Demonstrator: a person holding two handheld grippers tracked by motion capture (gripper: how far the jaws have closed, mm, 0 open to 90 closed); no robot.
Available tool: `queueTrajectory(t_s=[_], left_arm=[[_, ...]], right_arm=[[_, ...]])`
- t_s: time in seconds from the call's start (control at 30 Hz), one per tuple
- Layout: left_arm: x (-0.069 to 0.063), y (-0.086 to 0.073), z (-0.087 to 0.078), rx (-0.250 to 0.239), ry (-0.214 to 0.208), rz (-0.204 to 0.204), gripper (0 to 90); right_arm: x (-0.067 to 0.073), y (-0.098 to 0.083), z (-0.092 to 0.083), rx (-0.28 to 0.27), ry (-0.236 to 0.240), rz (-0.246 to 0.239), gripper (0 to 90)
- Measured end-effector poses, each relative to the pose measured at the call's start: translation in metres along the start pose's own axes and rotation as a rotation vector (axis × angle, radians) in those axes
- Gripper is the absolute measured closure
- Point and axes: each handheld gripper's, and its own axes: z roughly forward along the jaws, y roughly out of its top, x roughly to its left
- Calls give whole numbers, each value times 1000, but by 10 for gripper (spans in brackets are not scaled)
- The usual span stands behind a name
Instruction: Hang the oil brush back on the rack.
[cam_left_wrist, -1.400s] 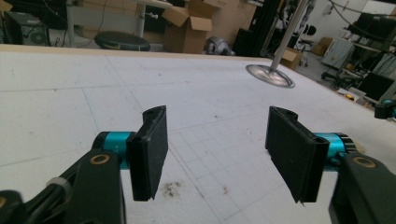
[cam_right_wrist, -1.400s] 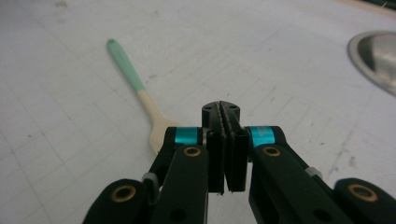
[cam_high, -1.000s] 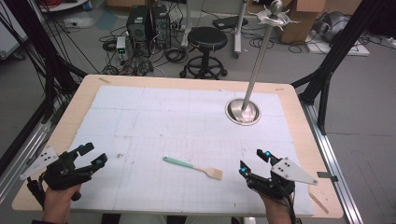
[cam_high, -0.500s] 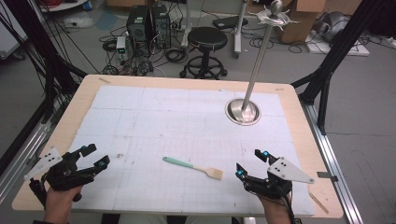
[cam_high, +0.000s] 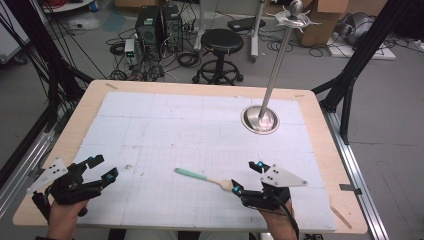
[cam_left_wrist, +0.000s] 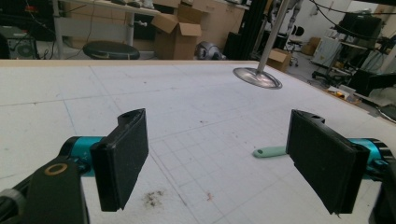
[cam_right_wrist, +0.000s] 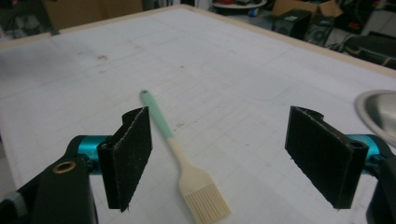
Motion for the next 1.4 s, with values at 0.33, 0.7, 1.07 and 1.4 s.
queueTrajectory(t_s=[0.33,0.7,1.07,1.4], left_arm=[[-4,-4,10,45,-35,30,213],[-6,-4,12,48,-52,33,212],[-5,-5,13,49,-55,24,213],[-4,-5,13,53,-59,20,214]], right_arm=[[13,7,46,140,150,-53,334],[14,5,85,289,203,-78,563],[15,0,107,385,208,-110,666],[13,0,114,429,193,-123,783]])
